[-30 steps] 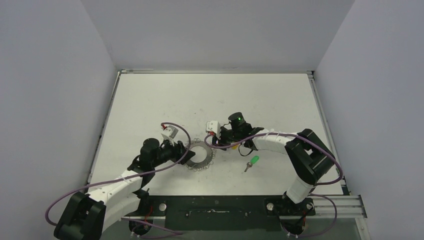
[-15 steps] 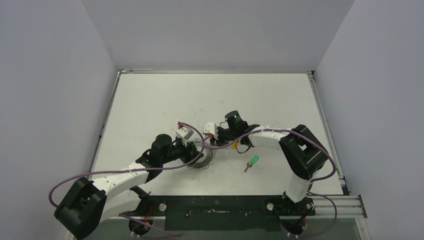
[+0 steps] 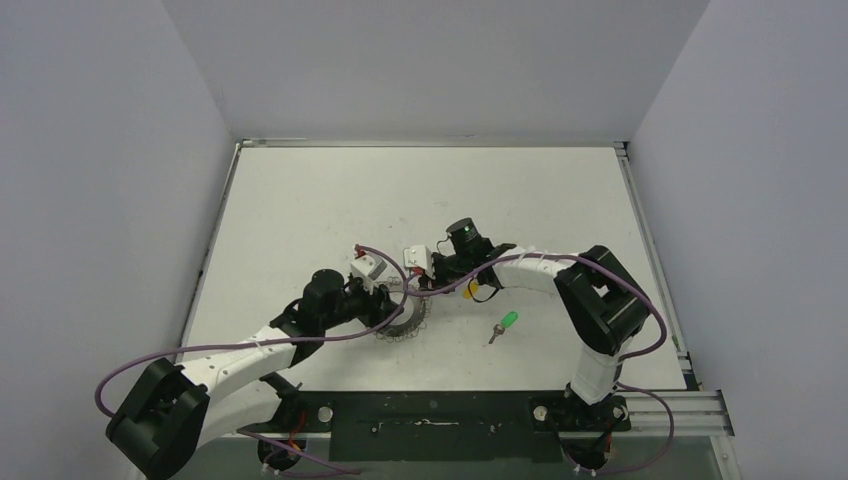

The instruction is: Put the keys on the keyring

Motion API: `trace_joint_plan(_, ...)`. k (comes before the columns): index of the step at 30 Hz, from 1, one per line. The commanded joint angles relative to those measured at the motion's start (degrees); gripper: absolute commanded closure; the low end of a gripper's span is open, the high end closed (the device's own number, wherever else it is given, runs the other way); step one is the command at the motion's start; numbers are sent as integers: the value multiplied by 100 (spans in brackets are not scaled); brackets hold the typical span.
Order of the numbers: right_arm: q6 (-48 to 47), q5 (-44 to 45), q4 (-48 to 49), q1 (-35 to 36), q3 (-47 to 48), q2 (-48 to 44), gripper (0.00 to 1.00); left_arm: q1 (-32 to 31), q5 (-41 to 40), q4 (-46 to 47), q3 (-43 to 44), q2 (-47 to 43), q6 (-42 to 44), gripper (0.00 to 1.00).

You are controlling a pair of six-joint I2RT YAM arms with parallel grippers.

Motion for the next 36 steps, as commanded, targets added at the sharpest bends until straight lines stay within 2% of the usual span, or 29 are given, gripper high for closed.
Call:
trace_joint_plan(1,-160,-474,-1,17,244,141,79,-26,-132,12,171,-118,117,51)
trace_joint_plan(8,-270,-271,-422,69,410,277,81,-27,-155,-7,156,-164,117,52)
trace_joint_plan(11,-275,-165,-391,95,415,292,87,-36,-176,-20,151,-188,117,51)
trace_joint_plan(14,-163,-25,-419,96,485,328,100,-36,-192,-31,142,-218,125,51)
trace_joint_plan(19,-134,34,-549,103,557,247,100,-33,-221,-116,104,-315,179,51)
trace_joint_plan(27,255,-169,-908,105,562,-392,100,-36,-300,-451,53,-685,671,52)
trace_joint_plan(30,666,-312,-1319,118,790,-562,100,-42,-276,-485,-1,-898,1007,56)
trace_joint_plan(36,956,-406,-2530,211,1285,-794,100,-68,97,-134,-209,-1355,1737,58)
